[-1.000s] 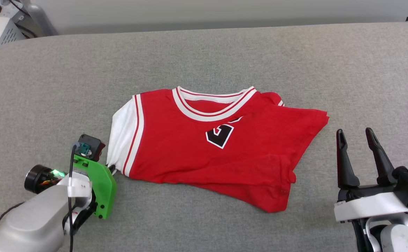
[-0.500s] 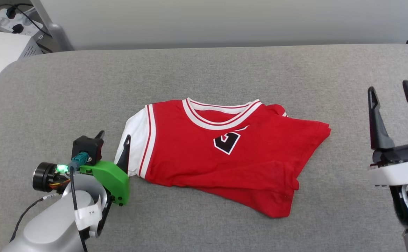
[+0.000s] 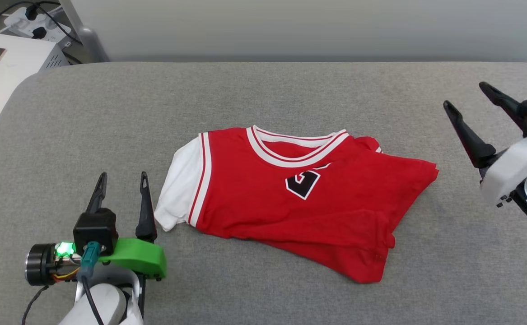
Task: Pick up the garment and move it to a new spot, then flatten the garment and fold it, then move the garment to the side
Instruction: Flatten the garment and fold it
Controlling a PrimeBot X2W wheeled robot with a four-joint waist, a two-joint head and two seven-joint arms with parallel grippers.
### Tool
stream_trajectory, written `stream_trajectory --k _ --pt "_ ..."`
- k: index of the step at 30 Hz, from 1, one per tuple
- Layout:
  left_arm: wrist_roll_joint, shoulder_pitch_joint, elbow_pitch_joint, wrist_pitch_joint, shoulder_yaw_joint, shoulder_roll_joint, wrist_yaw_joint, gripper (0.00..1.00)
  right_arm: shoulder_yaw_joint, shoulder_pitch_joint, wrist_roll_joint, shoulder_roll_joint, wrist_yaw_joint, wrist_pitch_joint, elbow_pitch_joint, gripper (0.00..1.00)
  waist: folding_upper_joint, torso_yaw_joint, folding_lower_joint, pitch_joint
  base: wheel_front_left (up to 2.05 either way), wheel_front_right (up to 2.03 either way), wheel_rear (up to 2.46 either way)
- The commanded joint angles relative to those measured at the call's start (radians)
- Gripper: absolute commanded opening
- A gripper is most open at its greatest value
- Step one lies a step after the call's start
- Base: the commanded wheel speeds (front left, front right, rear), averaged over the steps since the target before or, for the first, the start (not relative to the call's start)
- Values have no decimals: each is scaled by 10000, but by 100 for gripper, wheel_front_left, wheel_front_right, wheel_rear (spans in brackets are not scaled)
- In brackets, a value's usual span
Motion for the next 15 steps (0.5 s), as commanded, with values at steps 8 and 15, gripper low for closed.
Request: stream_trajectory --k 8,15 --pt "1402 802 -239 -58 1231 -1106 -931 100 2623 -1402 2855 -1544 -7 4167 474 100 0 387 1 468 0 0 0" --pt "2169 774 -176 -58 1906 -1908 -1693 100 3847 -2406 3766 -1518 -7 6169 1243 100 0 632 1 1068 0 0 0"
